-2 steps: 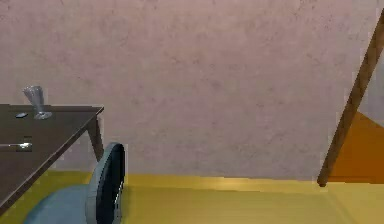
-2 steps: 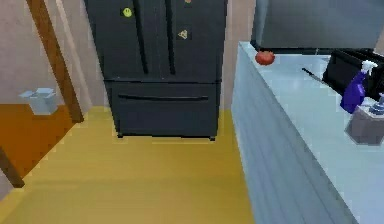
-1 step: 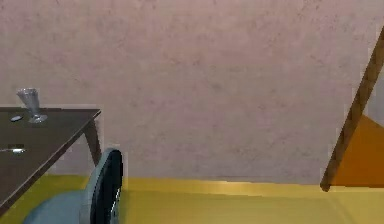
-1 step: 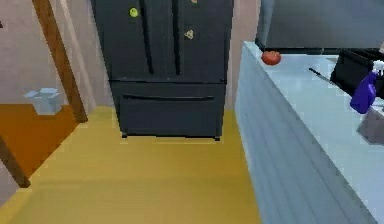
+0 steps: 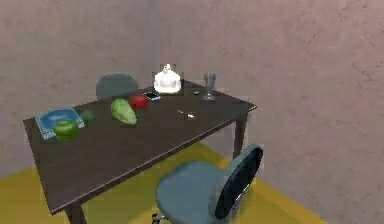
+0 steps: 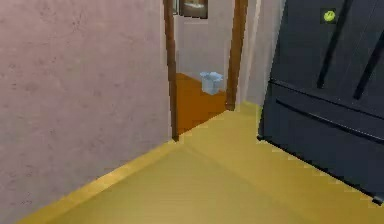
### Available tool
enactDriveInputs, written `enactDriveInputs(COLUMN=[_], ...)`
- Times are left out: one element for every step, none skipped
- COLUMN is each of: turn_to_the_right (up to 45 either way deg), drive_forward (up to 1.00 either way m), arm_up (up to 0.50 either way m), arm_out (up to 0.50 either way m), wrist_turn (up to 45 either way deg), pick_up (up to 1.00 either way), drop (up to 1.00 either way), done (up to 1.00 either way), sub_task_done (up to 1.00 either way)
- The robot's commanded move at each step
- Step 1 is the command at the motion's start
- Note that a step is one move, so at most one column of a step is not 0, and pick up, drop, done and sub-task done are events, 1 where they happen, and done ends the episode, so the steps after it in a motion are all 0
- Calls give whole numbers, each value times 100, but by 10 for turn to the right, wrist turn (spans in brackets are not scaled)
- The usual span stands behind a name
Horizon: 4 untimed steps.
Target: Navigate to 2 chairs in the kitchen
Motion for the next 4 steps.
enactDriveInputs(turn_to_the_right=[-450,-210,0,450], drive_forward=[0,0,30,0], arm_up=[0,0,0,0], arm_out=[0,0,0,0], wrist_turn=[0,0,0,0], pick_up=[0,0,0,0], drop=[0,0,0,0], done=[0,0,0,0], sub_task_done=[0,0,0,0])
